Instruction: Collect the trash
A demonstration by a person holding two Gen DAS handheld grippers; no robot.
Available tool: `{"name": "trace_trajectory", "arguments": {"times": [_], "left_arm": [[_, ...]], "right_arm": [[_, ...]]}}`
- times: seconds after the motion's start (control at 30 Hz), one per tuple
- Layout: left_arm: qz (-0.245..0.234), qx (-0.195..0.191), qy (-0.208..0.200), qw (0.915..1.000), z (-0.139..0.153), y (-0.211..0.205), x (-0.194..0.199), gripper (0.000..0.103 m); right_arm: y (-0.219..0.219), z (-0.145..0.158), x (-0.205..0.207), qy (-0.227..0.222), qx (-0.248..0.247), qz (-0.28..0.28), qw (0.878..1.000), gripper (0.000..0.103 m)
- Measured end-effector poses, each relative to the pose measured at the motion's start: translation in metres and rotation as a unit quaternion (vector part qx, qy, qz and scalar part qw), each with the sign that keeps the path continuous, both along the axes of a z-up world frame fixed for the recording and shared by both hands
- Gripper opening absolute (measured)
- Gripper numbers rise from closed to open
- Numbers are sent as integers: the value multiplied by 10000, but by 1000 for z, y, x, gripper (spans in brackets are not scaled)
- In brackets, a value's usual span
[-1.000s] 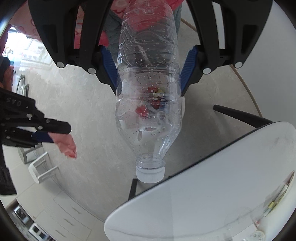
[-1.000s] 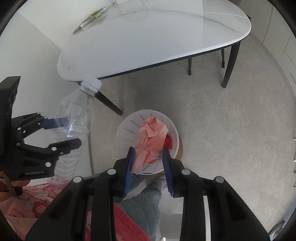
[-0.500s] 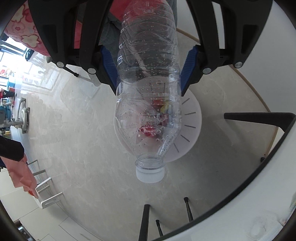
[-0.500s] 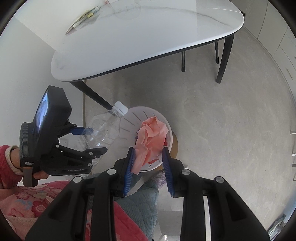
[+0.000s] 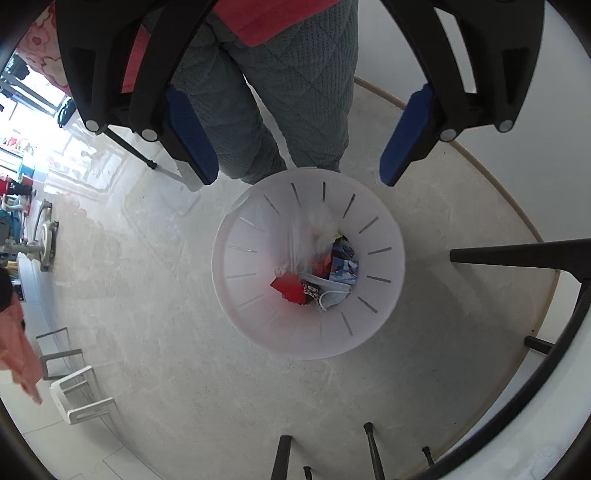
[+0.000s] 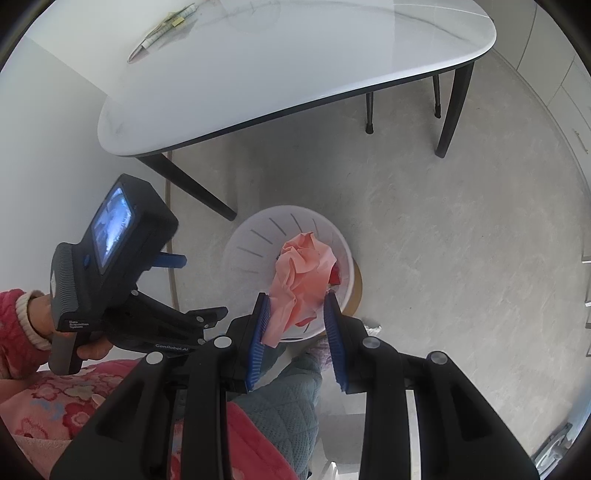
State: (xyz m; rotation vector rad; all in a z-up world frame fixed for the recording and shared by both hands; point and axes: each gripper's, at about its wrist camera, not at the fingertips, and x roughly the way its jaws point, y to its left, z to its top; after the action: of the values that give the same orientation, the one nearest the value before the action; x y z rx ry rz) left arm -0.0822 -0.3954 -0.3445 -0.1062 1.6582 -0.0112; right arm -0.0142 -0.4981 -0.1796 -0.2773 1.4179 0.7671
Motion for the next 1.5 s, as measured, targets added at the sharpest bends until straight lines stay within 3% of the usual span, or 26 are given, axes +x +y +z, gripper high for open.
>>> {"name": "trace_trajectory", "arguments": {"times": [0.37, 0.6, 0.63, 0.67, 0.73, 0.83, 0.97, 1.17, 1.37, 1.5], "left_arm": [[517, 468, -716, 9950, 68, 35, -29, 90], [1031, 634, -972, 9879, 98, 53, -43, 94], [1057, 682, -991, 9871, 100, 53, -44, 94], [1064, 720, -1001, 9866, 101, 53, -45, 94], [1048, 776, -994, 9865, 101, 52, -44, 94], [1038, 839, -1000, 9860, 106, 49, -44, 94], [1043, 868, -1089, 9847, 111, 45, -43, 94], [1104, 961, -1339, 9801, 132, 42, -39, 95], [1173, 1146, -1797, 9699, 171, 41, -35, 95], [1326, 1280, -2187, 9582, 206, 42, -35, 95]], "right_arm": [[13, -16, -10, 111, 6, 138, 9998, 32], [39, -54, -24, 267, 23, 508, 9984, 32], [43, -62, -27, 303, -2, 543, 9981, 37], [48, -73, -29, 403, -21, 568, 9976, 54], [53, -88, -32, 572, -77, 519, 9970, 77], [55, -96, -33, 686, -182, 370, 9968, 89], [52, -82, -32, 521, -259, 226, 9981, 100], [42, -50, -21, 131, -335, -21, 9994, 100], [38, 6, -11, -625, -381, -231, 9971, 100], [36, 48, -3, -989, -193, -391, 9941, 100]]}}
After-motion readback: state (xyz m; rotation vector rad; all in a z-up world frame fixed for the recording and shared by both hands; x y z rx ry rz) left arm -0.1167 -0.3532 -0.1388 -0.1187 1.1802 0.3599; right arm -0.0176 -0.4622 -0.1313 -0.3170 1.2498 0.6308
